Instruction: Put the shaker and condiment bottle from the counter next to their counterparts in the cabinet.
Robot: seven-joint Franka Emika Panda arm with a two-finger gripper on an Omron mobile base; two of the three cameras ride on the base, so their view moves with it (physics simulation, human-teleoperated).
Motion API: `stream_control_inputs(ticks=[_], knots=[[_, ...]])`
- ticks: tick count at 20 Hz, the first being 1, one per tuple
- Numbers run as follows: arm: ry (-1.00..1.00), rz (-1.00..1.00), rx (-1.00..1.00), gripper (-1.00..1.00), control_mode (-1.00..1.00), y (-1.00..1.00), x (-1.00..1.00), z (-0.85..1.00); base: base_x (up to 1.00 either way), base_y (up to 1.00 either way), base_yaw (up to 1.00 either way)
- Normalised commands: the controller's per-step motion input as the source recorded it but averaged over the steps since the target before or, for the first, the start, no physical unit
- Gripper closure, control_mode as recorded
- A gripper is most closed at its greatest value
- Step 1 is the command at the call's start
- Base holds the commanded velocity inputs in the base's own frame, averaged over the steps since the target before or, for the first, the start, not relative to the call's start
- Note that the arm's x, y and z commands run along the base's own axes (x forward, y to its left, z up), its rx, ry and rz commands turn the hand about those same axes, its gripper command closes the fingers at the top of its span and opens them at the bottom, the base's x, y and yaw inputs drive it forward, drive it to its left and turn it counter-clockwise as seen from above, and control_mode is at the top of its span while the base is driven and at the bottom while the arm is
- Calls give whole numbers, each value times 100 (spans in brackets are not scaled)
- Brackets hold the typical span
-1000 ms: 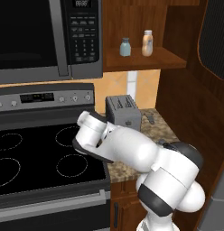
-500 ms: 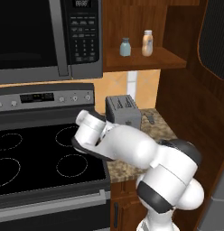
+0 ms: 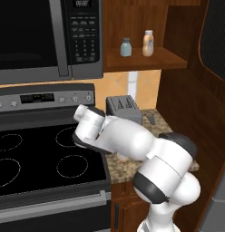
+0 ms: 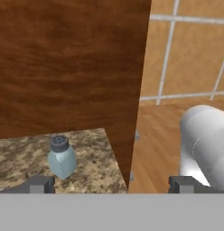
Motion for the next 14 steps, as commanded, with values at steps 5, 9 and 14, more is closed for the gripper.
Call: stream_control_inputs(ticks=[5,9,14], knots=[[-19,0,-10,-100,-100,20,19,-25,0,0,0],[-7,0,-5,-100,-100,16,0,-49,0,0,0],[-7,0,-4,-100,-100,6,8,-40,0,0,0]])
